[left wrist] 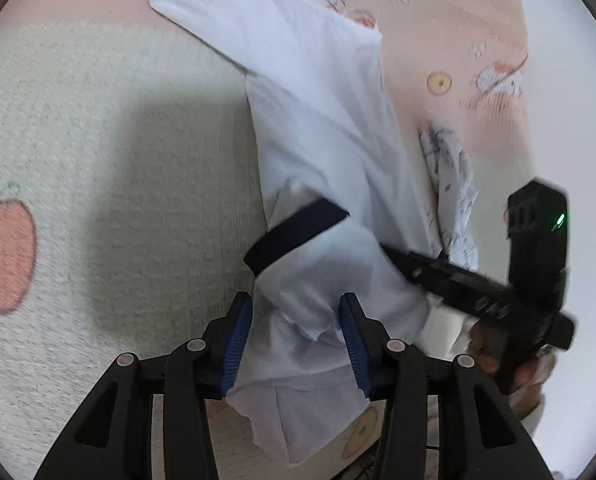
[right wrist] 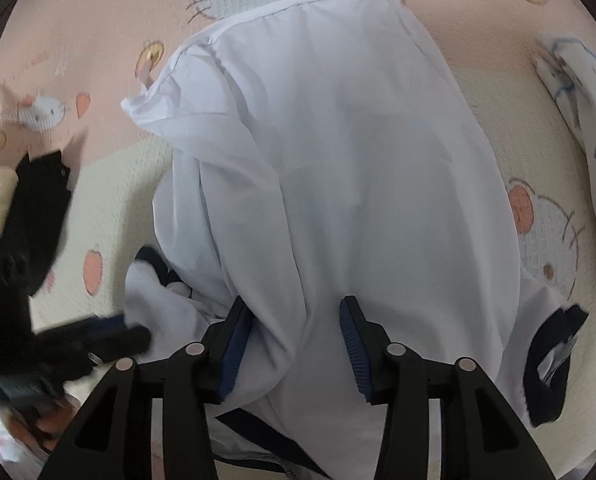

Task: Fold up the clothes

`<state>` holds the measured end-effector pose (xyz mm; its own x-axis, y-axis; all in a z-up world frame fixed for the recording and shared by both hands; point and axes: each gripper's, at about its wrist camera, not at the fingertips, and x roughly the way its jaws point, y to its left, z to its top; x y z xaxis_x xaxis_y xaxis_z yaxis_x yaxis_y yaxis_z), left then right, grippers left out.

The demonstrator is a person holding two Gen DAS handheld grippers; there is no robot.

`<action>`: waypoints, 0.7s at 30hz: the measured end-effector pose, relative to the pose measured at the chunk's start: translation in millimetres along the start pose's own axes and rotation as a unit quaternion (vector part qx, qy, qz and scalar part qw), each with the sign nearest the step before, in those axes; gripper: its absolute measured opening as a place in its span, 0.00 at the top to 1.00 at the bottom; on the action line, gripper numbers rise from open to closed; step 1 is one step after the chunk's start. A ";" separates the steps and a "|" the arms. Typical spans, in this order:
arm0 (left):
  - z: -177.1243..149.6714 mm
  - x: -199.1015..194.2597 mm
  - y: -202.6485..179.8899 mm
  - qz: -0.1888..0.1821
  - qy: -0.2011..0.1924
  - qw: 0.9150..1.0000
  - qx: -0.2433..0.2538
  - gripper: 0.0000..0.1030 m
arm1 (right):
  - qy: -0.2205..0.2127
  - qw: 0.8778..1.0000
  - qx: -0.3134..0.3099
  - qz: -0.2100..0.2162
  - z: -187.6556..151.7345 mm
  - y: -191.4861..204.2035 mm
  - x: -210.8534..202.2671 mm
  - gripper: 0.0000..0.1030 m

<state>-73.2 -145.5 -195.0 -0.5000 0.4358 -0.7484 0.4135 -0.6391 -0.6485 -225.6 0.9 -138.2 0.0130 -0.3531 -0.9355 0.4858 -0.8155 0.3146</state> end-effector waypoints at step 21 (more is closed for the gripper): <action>-18.0 9.9 -17.5 -0.047 -0.005 0.999 0.021 0.62 | 0.020 0.988 0.068 0.134 -33.6 18.2 2.2 0.38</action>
<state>-71.6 -118.6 -193.6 -0.5427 0.4894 -0.6827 0.3320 -0.6216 -0.7095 -187.3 0.7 -139.9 0.1608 -0.5491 -0.8201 0.3392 -0.7496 0.5684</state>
